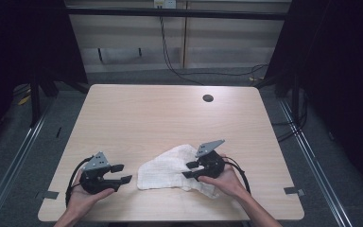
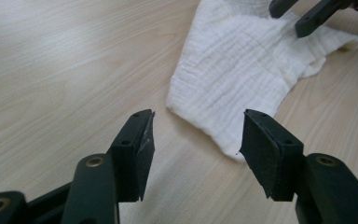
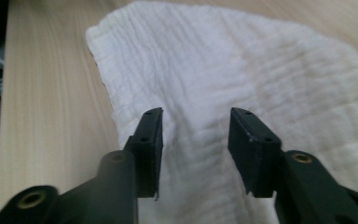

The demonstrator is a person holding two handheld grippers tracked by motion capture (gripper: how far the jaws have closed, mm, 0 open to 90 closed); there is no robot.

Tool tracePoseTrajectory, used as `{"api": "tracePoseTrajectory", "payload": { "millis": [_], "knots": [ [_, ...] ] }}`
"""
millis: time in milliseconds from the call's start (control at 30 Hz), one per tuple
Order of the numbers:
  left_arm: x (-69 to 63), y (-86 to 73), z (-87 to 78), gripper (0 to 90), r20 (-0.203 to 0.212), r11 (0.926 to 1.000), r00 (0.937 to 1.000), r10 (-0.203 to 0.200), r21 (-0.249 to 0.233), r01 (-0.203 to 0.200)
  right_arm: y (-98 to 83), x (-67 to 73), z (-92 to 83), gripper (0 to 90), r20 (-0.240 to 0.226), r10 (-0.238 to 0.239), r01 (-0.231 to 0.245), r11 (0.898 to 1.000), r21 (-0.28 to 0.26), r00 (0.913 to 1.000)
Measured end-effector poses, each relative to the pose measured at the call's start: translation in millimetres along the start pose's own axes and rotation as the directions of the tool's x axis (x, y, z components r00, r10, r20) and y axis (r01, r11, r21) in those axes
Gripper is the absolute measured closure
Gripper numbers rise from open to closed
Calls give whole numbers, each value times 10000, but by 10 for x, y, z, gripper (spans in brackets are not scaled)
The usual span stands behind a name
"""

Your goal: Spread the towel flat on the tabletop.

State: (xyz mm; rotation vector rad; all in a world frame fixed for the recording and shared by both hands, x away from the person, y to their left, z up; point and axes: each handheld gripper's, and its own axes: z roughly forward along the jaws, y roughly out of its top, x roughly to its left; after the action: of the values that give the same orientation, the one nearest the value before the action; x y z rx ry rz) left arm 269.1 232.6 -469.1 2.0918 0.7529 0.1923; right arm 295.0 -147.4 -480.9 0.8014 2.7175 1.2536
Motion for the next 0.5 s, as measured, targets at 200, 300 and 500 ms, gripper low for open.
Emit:
{"api": "tracePoseTrajectory", "payload": {
  "millis": [200,300,500],
  "knots": [
    [-6,0,-2,415,22,10000,10000,-7,-13,7,-146,158,-396,586,207,64,-51,9981,-618,9998],
    [-8,-1,-3,409,17,10000,10000,-14,-23,15,-311,217,-547,652,184,72,-64,9991,-429,9998],
    [-23,8,26,383,-26,10000,10000,10,30,-10,-640,319,-708,712,432,465,-459,9988,-151,9980]
  ]
}}
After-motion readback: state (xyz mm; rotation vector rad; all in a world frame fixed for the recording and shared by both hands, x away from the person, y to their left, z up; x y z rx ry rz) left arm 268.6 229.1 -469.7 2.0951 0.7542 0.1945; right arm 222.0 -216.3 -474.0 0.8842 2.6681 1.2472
